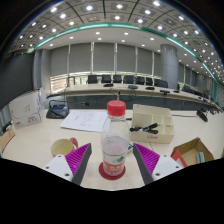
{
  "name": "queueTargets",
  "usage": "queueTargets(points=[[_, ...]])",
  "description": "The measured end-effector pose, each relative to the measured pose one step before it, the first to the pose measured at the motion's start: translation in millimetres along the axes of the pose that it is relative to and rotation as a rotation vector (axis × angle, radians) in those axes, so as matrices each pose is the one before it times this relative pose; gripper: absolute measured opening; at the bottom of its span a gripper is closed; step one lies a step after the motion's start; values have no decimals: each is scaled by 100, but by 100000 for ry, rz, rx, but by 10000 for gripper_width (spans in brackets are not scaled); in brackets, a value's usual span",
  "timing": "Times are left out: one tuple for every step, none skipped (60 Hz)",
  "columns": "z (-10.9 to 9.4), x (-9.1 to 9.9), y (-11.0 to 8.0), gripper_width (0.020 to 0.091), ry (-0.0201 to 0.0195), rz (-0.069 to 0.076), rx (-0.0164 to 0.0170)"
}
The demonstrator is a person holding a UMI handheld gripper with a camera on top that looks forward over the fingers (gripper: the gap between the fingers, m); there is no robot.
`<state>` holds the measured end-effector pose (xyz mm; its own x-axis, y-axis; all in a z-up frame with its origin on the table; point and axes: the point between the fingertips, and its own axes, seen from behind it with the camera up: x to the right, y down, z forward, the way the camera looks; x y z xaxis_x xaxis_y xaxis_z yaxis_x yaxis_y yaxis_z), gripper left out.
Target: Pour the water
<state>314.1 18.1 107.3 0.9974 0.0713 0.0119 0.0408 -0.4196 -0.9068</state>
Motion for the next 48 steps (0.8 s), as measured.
queueTargets(points=[[-537, -111, -166, 856, 310, -647, -217], [-568, -130, -174, 855, 321, -503, -340], [-597, -146, -153, 854, 312, -515, -446], [-630, -194, -124, 857, 218, -511, -526], [-599, -97, -95, 856, 128, -441, -322], [-827, -244, -161, 857, 217, -55, -450], [-724, -196, -146, 856, 264, 141, -502], [-757, -262, -150, 856, 207, 208, -576], [-809, -306, -44, 855, 30, 112, -746], [-838, -367, -68, 855, -169, 39, -649], [-872, -365, -79, 856, -208, 154, -471], [-889, -343, -53, 855, -144, 326, -457], [-908, -337, -3, 854, 48, 375, -612], [-927, -289, 68, 853, 231, 317, -929], [-709, -221, 225, 854, 306, 40, -931], [-1061, -345, 94, 853, 121, 151, -869], [-940, -307, 83, 852, 43, 180, -728], [-1014, -387, 67, 853, 13, 160, -640], [-937, -338, 181, 853, 128, 148, -790], [-962, -311, 267, 855, 293, 176, -1150], [-973, -354, 349, 856, 249, 247, -1446], [-643, -377, 436, 857, -167, 176, -1381], [-943, -552, 306, 856, -718, 129, -1162], [-1141, -624, 297, 854, -785, -1, -675], [-879, -558, 264, 851, -818, 78, -633], [-821, -457, 281, 848, -555, 61, -711], [-801, -420, 347, 850, -416, -66, -842], [-789, -420, 341, 858, -429, -303, -730], [-771, -418, 244, 856, -455, -445, -260], [-732, -344, 166, 858, -185, -394, 117], [-331, -263, 112, 855, 86, -352, 25], [-848, -345, 263, 857, 319, -529, 165], [-663, -219, 223, 856, 282, -769, -47], [-647, -203, 215, 858, 282, -885, -112], [-599, -188, 198, 858, 331, -841, -111], [-532, -182, 196, 856, 369, -780, -95], [-480, -176, 168, 856, 331, -689, -29], [-355, -92, 120, 857, 115, -625, -85], [-421, -253, 180, 857, -79, -463, 5], [-398, -274, 202, 855, -264, -139, -115], [-359, -316, 221, 854, -494, 303, -423], [-303, -264, 296, 855, -535, 543, -485], [-304, -289, 294, 856, -567, 511, -465], [-312, -286, 250, 854, -403, 353, -287], [-281, -193, 200, 856, -204, 195, -126], [-297, -165, 179, 856, -62, 151, -23], [-273, -172, 113, 856, -89, 47, -12], [-157, -117, 132, 856, -149, 12, -79]])
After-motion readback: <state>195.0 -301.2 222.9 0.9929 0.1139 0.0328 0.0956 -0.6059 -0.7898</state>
